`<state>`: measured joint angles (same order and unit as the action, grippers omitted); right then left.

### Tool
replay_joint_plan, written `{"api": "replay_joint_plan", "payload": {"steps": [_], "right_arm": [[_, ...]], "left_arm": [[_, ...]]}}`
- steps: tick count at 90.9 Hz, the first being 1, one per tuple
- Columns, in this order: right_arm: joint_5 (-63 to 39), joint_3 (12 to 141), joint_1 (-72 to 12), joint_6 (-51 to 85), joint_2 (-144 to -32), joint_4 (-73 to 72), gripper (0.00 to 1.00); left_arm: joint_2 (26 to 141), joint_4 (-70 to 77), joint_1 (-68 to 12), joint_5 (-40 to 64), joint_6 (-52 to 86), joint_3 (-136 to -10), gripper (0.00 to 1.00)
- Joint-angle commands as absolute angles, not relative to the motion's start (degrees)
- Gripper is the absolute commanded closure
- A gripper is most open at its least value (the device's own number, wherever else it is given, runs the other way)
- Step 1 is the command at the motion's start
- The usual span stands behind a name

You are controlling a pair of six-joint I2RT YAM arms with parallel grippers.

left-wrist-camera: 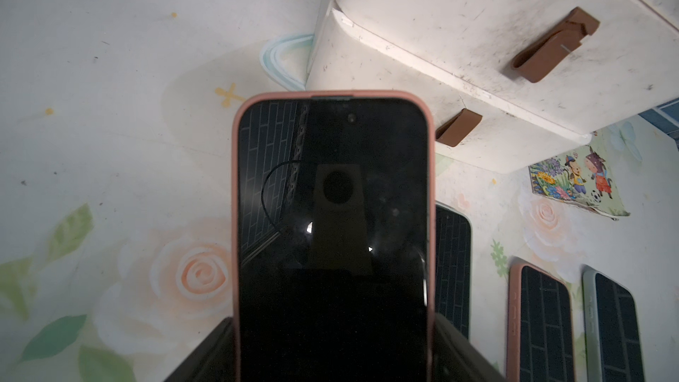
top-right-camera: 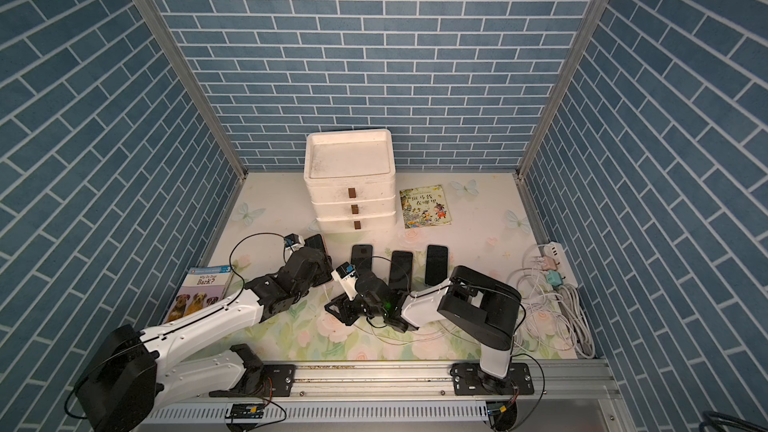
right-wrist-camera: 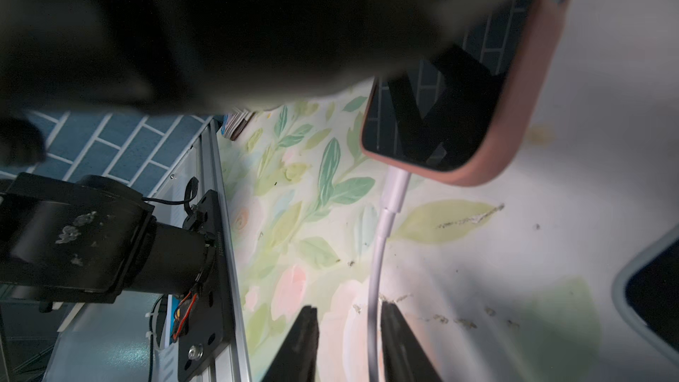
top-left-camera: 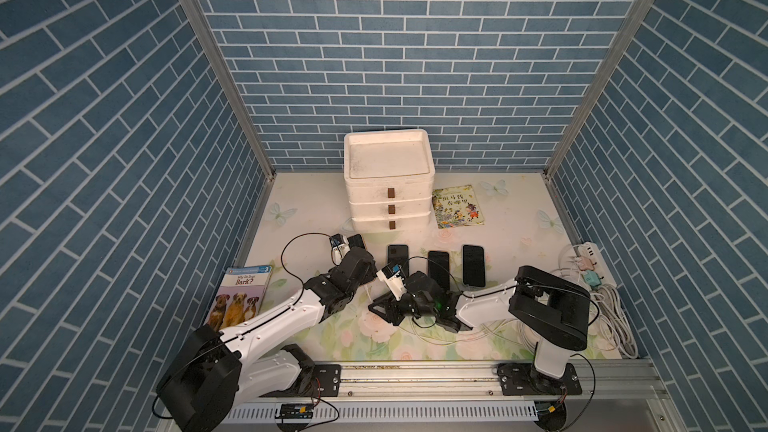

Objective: Unplug the charging cable from the phone
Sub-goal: Remove the charging cable from the phone.

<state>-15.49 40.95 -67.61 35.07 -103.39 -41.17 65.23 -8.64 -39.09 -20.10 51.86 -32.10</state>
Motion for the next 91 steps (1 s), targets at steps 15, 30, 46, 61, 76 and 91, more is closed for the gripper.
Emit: {"api": "replay_joint_plan", "payload": {"steps": [15, 30, 46, 61, 76, 91], "right_arm": [[-15.3, 42.6, -67.2, 34.4, -104.8, -40.6, 0.68], [-14.7, 42.9, -67.0, 34.5, -105.3, -40.2, 0.66], [-14.4, 42.6, -66.6, 35.2, -105.4, -40.5, 0.60], [-15.1, 42.6, -66.3, 35.6, -105.9, -41.1, 0.57], [-15.9, 42.6, -66.2, 35.7, -106.2, -41.6, 0.63], [-15.9, 42.3, -66.2, 35.8, -106.1, -42.1, 0.73]], "left_arm": [[63.8, -6.5, -39.6, -21.4, 52.1, -31.6, 1.00], [63.2, -6.5, -39.6, -21.3, 52.5, -31.6, 1.00], [62.8, -6.4, -39.6, -21.3, 52.8, -31.6, 1.00], [62.8, -6.1, -39.6, -21.0, 52.9, -31.4, 1.00], [62.7, -5.7, -39.7, -20.9, 53.1, -31.1, 1.00], [62.7, -5.6, -39.7, -20.9, 53.1, -31.1, 1.00]]}}
